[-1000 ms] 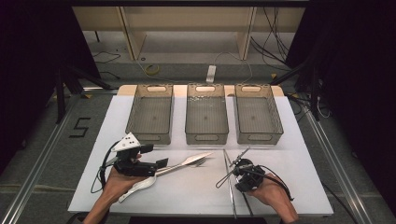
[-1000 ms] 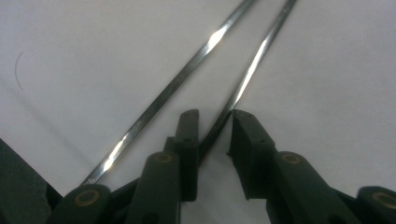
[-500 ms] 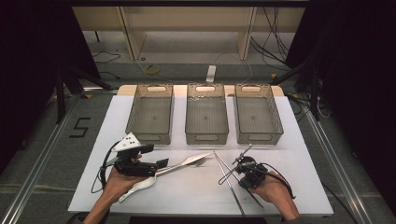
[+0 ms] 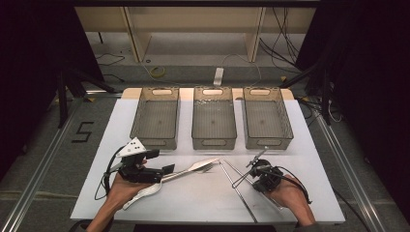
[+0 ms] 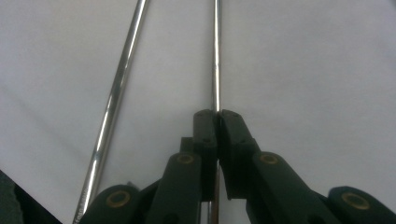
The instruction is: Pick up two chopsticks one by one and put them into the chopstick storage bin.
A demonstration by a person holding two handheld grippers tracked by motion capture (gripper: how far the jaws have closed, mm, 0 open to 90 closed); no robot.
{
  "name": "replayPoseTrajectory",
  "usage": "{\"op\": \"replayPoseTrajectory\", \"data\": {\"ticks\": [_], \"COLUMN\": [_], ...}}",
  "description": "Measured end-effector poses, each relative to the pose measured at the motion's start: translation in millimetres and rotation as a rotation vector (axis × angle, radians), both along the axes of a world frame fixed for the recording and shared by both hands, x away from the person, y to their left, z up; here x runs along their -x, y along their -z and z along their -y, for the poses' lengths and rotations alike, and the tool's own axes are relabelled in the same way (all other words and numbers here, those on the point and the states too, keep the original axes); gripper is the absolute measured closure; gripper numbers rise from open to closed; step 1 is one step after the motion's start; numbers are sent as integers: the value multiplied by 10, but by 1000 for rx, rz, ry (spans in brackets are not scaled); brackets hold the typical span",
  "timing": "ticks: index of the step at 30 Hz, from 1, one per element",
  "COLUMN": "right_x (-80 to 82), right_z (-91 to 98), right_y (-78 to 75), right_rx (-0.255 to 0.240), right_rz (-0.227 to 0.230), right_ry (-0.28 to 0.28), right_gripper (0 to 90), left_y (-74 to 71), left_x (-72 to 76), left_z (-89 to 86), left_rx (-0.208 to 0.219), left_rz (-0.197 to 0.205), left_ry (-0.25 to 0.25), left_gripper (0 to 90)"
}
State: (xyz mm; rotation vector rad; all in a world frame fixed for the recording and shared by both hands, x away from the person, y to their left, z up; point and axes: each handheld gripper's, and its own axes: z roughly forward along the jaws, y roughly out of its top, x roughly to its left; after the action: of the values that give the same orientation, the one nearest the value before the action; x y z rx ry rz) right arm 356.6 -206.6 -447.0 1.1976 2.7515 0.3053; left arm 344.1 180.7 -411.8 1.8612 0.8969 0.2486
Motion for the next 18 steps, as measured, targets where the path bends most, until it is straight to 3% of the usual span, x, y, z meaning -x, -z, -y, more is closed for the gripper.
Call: {"op": "replayPoseTrajectory", "data": {"ticks": [12,18], "right_x": [11,27], "right_z": [107,151], "right_y": [-138,-320], "right_rx": [-54,-106], "right_rz": [38,82], "right_ry": [-8,-23], "right_gripper": [864,865], "left_y": [0,-4], "left_x": [-9,-37], "left_z": [5,42], "left_rx": [2,0], "left_rz": [2,0], "left_ry": [5,19], "left_gripper": [159,159]}}
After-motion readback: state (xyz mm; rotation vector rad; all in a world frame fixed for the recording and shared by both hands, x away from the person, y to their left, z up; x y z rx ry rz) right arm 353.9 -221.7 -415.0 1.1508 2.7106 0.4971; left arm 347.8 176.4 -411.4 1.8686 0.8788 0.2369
